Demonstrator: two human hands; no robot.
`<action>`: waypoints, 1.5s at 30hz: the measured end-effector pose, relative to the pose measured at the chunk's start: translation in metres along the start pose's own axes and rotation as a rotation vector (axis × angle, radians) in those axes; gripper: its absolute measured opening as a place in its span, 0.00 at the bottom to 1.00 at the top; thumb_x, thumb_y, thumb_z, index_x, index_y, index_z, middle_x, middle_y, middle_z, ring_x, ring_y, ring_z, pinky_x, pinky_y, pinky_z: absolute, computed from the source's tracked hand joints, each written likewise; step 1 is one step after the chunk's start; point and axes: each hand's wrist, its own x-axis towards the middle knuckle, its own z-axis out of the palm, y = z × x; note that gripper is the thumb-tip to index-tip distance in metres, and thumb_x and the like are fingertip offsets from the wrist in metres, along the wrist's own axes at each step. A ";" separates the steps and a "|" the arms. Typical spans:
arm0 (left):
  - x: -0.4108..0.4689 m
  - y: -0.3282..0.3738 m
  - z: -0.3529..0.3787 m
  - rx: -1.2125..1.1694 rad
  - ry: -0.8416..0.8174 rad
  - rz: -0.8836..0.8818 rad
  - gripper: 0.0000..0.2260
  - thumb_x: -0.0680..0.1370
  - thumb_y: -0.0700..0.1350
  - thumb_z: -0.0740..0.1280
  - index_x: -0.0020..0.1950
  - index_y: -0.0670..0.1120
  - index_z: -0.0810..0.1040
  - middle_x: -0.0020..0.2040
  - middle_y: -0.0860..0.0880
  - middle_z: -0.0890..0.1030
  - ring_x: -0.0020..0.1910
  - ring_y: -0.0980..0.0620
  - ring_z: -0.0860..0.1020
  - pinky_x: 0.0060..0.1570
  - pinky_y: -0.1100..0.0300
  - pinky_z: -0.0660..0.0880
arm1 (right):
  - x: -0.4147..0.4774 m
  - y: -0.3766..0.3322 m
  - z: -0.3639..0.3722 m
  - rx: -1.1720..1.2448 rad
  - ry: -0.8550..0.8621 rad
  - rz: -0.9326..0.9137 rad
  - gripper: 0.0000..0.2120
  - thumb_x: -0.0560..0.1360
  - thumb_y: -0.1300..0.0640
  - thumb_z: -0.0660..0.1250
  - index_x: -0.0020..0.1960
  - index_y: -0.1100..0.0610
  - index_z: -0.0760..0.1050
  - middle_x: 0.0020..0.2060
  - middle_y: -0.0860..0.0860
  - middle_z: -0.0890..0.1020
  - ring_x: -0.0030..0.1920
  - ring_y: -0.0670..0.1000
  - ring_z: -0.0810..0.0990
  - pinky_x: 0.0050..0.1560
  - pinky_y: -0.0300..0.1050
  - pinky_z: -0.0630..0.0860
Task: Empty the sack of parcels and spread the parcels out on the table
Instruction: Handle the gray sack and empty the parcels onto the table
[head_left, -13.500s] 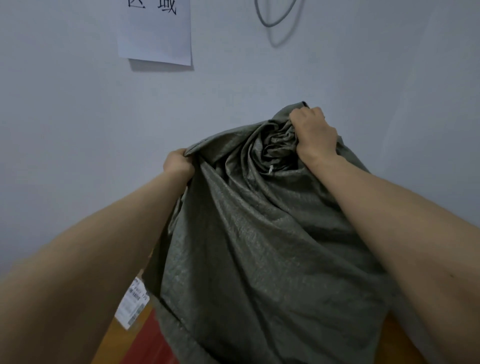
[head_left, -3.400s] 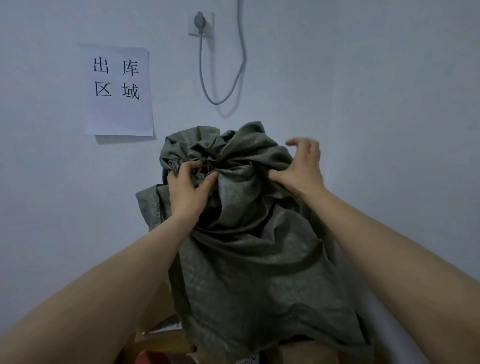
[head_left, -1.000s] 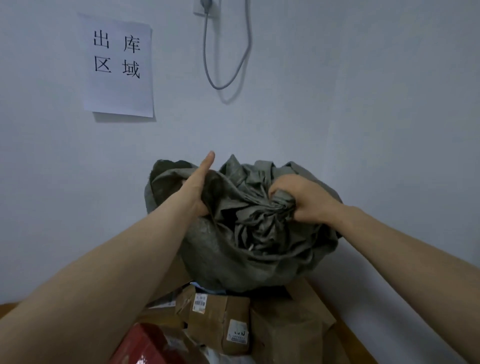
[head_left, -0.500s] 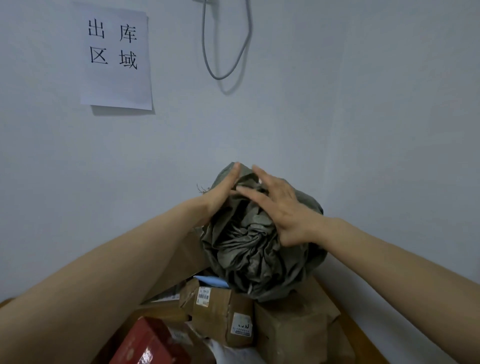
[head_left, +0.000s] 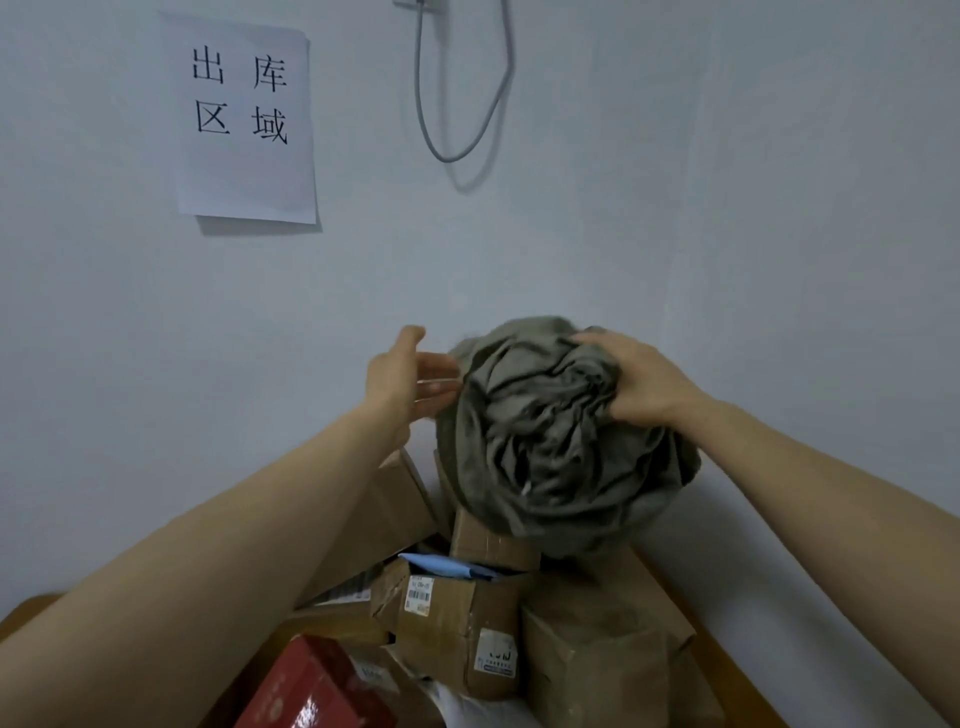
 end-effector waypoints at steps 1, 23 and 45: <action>0.001 -0.002 -0.003 0.027 0.041 -0.021 0.23 0.79 0.55 0.58 0.52 0.36 0.80 0.53 0.38 0.82 0.45 0.42 0.80 0.44 0.54 0.80 | -0.001 0.005 -0.008 0.067 0.097 0.072 0.34 0.64 0.54 0.76 0.67 0.59 0.71 0.61 0.57 0.77 0.61 0.56 0.75 0.58 0.28 0.61; 0.004 -0.001 0.057 -0.375 -0.307 -0.402 0.45 0.65 0.79 0.55 0.64 0.44 0.75 0.61 0.41 0.77 0.53 0.39 0.76 0.41 0.43 0.74 | -0.047 0.034 -0.071 0.610 0.074 0.449 0.13 0.71 0.73 0.68 0.46 0.56 0.77 0.40 0.53 0.81 0.37 0.46 0.80 0.31 0.35 0.77; -0.023 -0.013 0.065 0.847 -0.762 0.047 0.60 0.55 0.67 0.76 0.78 0.54 0.47 0.73 0.53 0.62 0.71 0.50 0.64 0.72 0.50 0.62 | -0.043 0.012 -0.005 0.315 -0.270 0.408 0.28 0.54 0.54 0.80 0.50 0.47 0.72 0.43 0.37 0.77 0.46 0.40 0.76 0.42 0.26 0.69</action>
